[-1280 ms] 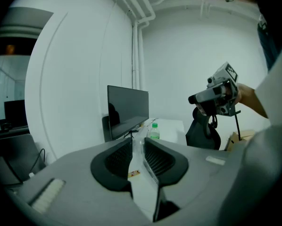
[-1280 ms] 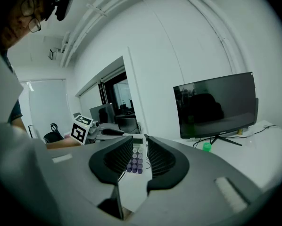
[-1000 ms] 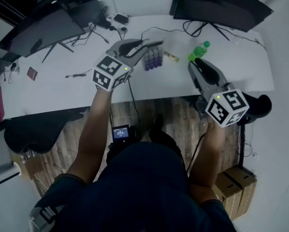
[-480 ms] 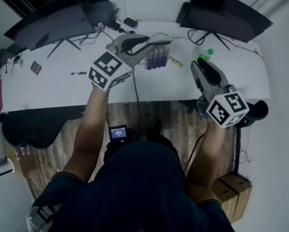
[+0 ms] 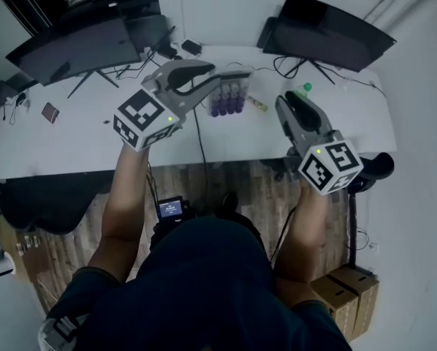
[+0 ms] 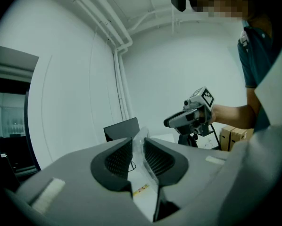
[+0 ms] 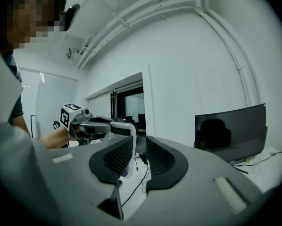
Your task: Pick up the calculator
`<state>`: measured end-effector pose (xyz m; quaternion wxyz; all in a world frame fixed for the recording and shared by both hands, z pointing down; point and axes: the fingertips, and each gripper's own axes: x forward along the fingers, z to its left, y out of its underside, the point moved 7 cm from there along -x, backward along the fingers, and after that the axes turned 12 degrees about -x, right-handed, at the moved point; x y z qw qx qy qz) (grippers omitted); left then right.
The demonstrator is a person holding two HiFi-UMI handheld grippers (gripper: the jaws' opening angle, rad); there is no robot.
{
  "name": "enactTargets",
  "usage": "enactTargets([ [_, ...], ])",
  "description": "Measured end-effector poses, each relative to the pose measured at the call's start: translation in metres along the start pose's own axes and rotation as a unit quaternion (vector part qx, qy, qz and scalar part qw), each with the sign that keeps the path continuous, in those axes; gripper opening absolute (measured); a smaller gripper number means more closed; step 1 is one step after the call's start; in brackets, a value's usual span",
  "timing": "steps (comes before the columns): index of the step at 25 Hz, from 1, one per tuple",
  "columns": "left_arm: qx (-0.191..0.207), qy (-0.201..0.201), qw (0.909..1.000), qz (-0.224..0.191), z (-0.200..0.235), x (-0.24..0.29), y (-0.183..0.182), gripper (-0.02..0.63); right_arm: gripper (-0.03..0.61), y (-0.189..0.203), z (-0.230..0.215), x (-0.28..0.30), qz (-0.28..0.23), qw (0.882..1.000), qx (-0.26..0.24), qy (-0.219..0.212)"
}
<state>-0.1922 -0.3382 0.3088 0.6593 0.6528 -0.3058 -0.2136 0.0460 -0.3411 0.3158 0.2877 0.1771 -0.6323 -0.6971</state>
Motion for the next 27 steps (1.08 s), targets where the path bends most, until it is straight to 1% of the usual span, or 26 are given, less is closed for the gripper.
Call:
enactTargets([
  [2, 0.002, 0.012, 0.9999, -0.009, -0.003, -0.007, -0.006, 0.077, 0.094, -0.003, 0.004, 0.001, 0.005, 1.000, -0.007, 0.003],
  [6, 0.009, 0.023, 0.9996, -0.015, -0.008, -0.020, -0.014, 0.075, 0.091, -0.004, 0.010, 0.003, 0.031, 0.999, -0.025, 0.017],
  [13, 0.011, 0.032, 0.9993, -0.015, -0.011, -0.034, -0.010, 0.075, 0.091, -0.009, 0.023, 0.004, 0.030, 0.999, -0.026, 0.023],
  [27, 0.001, 0.046, 0.9989, -0.007, -0.013, -0.031, 0.001, 0.075, 0.091, -0.010, 0.026, 0.005, 0.034, 0.999, -0.024, 0.023],
])
